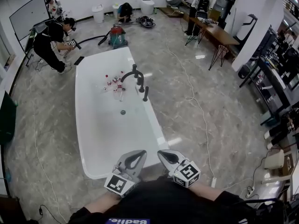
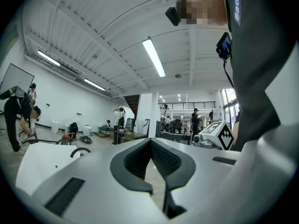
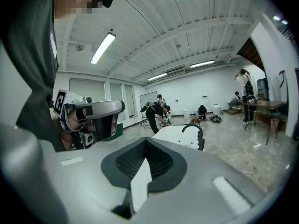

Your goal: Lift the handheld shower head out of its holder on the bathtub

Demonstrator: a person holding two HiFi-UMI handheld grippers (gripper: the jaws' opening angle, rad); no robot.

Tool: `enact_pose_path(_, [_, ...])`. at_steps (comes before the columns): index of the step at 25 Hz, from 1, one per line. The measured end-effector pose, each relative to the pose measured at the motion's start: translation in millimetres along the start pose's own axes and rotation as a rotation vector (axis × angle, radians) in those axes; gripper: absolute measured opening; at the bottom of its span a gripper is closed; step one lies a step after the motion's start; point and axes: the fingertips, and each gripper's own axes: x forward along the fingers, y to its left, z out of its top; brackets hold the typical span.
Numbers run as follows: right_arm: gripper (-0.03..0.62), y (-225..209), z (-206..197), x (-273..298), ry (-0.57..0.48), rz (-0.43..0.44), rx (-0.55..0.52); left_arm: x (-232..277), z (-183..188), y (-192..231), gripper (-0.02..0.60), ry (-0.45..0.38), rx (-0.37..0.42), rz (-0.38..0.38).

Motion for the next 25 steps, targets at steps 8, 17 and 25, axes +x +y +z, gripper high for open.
enact_pose_path(8, [0.002, -40.4, 9.6, 24.1, -0.03, 0.029, -0.017, 37.7, -6.5, 25.7, 0.006, 0.011, 0.033, 0.027])
enact_pose_path(17, [0.002, -89.9, 23.3, 25.1, -0.035, 0.064, -0.017, 89.1, -2.6, 37.2, 0.006, 0.036, 0.036, 0.055])
enact_pose_path(25, [0.002, -123.3, 24.0, 28.3, -0.029, 0.096, 0.006, 123.5, -3.9, 50.7, 0.007, 0.067, 0.051, 0.093])
